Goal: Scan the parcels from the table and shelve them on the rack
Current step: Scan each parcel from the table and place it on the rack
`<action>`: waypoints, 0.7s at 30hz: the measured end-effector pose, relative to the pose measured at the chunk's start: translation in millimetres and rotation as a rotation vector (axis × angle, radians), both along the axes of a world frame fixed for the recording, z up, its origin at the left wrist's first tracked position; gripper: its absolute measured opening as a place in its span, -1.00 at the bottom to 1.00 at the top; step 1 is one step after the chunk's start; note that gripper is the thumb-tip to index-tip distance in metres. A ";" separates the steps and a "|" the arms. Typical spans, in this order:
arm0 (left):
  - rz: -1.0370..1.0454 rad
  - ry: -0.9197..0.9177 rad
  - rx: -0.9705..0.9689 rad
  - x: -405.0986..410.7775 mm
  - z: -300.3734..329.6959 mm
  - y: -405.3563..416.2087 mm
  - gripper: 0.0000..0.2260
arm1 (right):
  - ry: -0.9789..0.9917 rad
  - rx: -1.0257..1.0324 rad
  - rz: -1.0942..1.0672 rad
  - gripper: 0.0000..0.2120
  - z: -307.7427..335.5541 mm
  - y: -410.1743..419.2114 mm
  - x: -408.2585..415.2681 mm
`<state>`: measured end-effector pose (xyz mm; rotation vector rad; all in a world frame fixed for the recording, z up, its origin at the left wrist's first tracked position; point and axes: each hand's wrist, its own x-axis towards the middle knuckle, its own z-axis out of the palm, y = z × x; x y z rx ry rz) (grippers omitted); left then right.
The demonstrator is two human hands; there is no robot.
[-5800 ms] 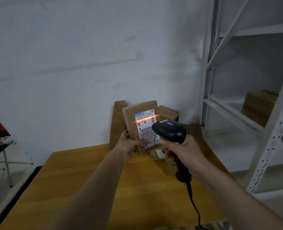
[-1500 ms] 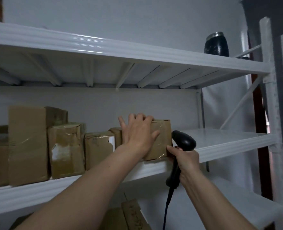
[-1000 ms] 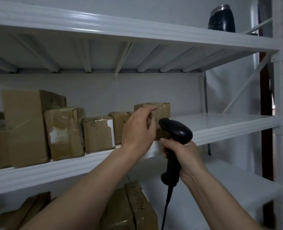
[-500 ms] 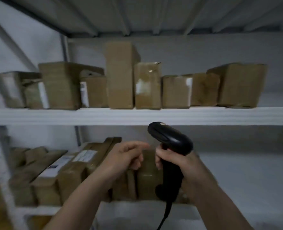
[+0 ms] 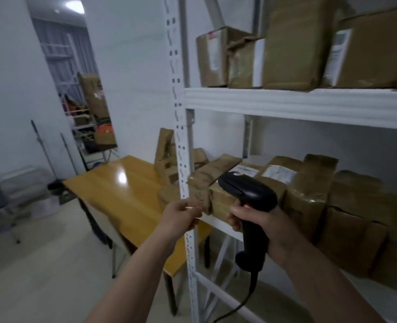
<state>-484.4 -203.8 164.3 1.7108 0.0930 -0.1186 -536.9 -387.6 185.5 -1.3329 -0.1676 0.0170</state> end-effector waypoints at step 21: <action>-0.068 0.174 0.142 202.8 -21.0 328.6 -0.86 | 0.321 -0.025 -0.106 -0.93 -50.4 312.3 242.8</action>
